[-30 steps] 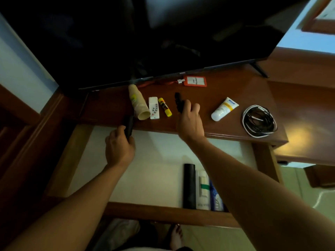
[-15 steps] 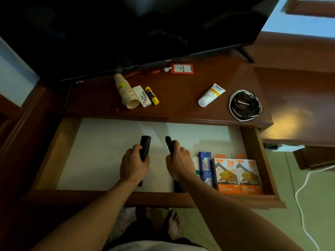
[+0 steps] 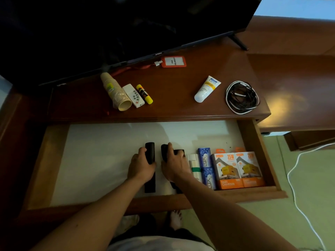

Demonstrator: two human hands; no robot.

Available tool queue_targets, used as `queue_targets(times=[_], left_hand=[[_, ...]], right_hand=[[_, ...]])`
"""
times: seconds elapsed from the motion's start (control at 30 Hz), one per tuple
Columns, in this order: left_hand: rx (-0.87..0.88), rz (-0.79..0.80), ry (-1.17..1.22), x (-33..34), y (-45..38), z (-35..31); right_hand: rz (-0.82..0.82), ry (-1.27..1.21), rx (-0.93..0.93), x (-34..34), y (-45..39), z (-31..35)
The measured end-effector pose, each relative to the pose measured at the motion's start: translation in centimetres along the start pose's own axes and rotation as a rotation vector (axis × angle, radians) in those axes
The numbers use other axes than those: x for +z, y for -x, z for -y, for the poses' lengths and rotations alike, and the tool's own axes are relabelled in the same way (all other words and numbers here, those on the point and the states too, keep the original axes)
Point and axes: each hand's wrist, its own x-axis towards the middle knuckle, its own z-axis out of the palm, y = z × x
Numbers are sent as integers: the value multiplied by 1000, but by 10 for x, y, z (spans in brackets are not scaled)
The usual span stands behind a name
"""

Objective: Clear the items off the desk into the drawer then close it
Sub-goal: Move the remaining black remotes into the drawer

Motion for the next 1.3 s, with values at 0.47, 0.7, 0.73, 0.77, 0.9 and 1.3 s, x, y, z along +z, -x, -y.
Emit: queue_targets(times=[0.47, 0.7, 0.73, 0.77, 0.9, 1.3], left_hand=[[-36, 164, -54, 6, -3, 3], [-8, 138, -57, 9, -1, 3], [-4, 137, -60, 10, -1, 3], [-3, 138, -64, 10, -1, 4], [-5, 139, -84, 13, -2, 5], [4, 129, -13, 15, 0, 12]], right_hand=[[-58, 365, -43, -1, -10, -8], [4, 347, -133, -10, -17, -17], [14, 346, -147, -11, -19, -19], [26, 347, -161, -12, -21, -21], [67, 340, -230, -15, -25, -28], [30, 266, -306, -16, -29, -26]])
